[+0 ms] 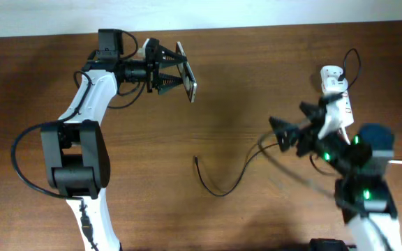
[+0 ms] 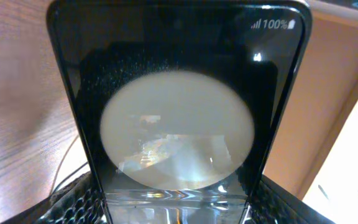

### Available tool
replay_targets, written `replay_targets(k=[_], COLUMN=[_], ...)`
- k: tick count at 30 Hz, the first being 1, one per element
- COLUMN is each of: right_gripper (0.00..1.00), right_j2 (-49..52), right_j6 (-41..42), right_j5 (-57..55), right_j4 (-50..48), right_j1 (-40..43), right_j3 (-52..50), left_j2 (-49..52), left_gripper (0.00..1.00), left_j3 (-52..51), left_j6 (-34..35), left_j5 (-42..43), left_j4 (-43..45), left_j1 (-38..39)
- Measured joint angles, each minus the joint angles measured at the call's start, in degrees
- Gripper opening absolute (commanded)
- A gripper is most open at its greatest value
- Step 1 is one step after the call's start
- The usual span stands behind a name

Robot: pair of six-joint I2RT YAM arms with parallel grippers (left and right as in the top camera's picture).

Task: Plug charger to phone and switch on socket
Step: 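Bring the right gripper to the phone held by the left gripper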

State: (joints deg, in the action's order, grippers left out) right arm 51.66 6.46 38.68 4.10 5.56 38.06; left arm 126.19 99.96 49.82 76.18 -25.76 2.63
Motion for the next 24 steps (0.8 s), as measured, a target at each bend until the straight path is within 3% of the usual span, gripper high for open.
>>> replay_targets(k=[4, 10, 17, 24], right_gripper=[0.99, 0.99, 0.99, 0.99], right_j2=[13.99, 20.48, 25.35, 25.44], right_j6=[0.44, -1.36, -1.88, 2.23], right_j5=[6.01, 1.79, -4.15, -23.96], right_j4=[-0.52, -7.28, -14.62, -15.32], right_j1=[-2.84, -15.74, -17.9, -25.38], right_j3=[7.63, 9.09, 9.4, 9.4], left_j2=[0.04, 0.04, 0.07, 0.07], left_gripper=[0.0, 0.0, 0.0, 0.0], left_j3=[0.02, 0.02, 0.02, 0.02], left_j6=[10.08, 20.13, 27.43, 28.94], left_j5=[-2.58, -5.88, -6.6, -8.11], left_j4=[8.48, 11.63, 20.63, 20.68], left_j1=[0.0, 2.64, 8.87, 11.63])
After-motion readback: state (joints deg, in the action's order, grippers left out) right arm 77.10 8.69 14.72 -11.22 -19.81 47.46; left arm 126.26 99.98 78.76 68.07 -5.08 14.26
